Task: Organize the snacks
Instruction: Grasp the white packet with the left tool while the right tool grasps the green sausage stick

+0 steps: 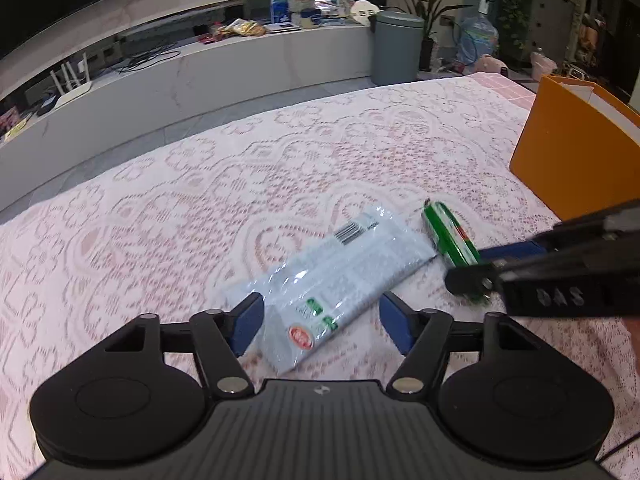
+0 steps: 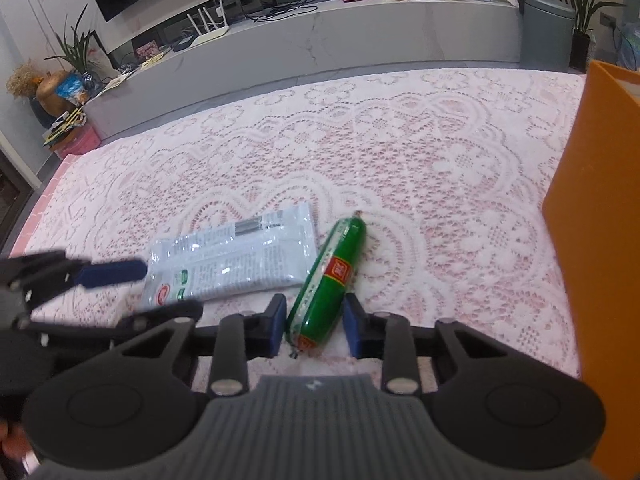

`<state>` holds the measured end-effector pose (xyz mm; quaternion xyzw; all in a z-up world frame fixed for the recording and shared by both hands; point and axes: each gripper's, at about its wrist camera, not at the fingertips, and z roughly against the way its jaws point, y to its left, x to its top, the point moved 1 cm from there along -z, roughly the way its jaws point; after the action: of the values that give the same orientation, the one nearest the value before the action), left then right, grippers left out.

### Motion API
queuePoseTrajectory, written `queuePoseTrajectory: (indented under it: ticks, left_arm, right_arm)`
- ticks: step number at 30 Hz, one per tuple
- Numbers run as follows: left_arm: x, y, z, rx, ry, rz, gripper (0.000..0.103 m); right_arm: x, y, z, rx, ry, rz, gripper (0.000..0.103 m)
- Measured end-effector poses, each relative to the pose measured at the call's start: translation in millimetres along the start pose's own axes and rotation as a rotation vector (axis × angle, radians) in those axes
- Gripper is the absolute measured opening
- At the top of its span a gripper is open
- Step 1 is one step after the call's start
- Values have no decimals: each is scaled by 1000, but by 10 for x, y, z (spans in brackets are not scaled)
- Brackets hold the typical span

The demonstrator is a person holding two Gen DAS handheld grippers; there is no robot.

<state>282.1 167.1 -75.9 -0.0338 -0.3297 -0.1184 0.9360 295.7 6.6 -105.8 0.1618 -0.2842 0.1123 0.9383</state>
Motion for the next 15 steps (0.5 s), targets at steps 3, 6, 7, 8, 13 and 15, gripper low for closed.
queuePoseTrajectory:
  ticks: [3, 6, 7, 8, 13, 15]
  left_arm:
    - [34, -20, -84, 0, 22, -41, 83]
    - [39, -39, -145, 8, 38, -77, 83]
    - [45, -46, -157, 7, 42, -87, 84]
    - [50, -50, -171, 6, 45, -99, 86]
    - [93, -52, -242, -2, 62, -150, 90]
    - [124, -46, -288, -16, 67, -173, 94]
  right_arm:
    - [-42, -18, 72, -8, 7, 33, 25]
    - [-78, -41, 114, -24, 17, 64, 25]
    - [-84, -49, 113, -28, 23, 72, 24]
    - [-94, -60, 112, -31, 24, 78, 24]
    - [-113, -82, 106, -24, 24, 87, 25]
    - [-123, -102, 107, -21, 26, 78, 25]
